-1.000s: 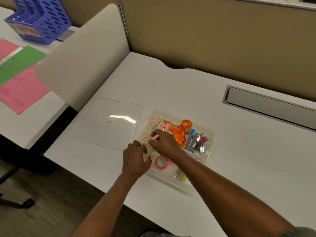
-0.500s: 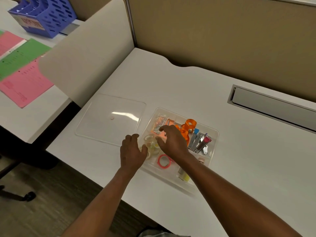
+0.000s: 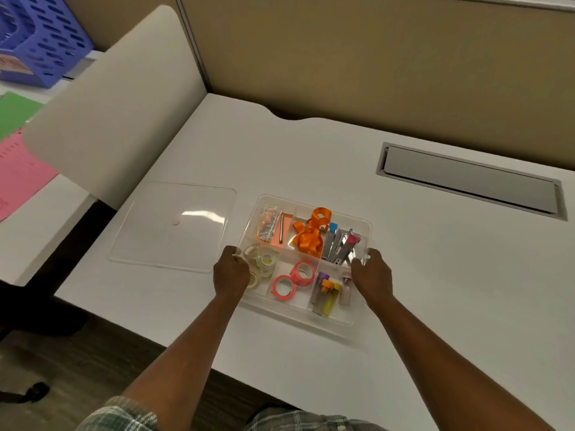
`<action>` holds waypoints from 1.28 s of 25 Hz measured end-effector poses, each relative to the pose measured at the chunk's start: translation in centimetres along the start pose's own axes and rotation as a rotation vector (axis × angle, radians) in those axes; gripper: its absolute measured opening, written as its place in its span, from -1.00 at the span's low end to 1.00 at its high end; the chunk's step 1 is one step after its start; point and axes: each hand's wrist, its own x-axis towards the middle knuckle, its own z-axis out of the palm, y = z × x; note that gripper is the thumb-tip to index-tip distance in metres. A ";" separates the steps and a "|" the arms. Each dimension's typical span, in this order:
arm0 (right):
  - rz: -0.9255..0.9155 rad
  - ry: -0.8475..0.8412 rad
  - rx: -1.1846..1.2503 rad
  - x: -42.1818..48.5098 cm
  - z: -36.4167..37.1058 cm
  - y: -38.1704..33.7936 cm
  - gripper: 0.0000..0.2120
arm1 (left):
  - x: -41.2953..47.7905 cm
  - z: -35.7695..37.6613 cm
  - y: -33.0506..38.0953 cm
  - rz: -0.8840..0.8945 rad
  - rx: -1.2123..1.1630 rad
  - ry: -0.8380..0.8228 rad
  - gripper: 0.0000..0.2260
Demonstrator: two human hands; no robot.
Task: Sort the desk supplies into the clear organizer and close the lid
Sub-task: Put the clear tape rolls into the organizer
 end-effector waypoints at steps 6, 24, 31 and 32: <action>0.046 0.075 0.022 1.1 -4.5 3.6 -0.59 | -3.0 3.7 2.1 0.026 0.002 -0.054 -0.75; 0.056 0.294 -0.014 2.3 -10.0 8.9 -0.41 | -4.7 7.6 4.4 0.356 0.141 -0.058 -0.72; 0.080 0.322 -0.236 1.5 -6.9 8.0 -0.22 | 2.2 1.3 -0.9 0.068 0.584 0.085 -0.66; 0.081 0.324 -0.245 1.5 -6.9 8.0 -0.21 | 2.6 0.9 -1.4 0.039 0.594 0.086 -0.69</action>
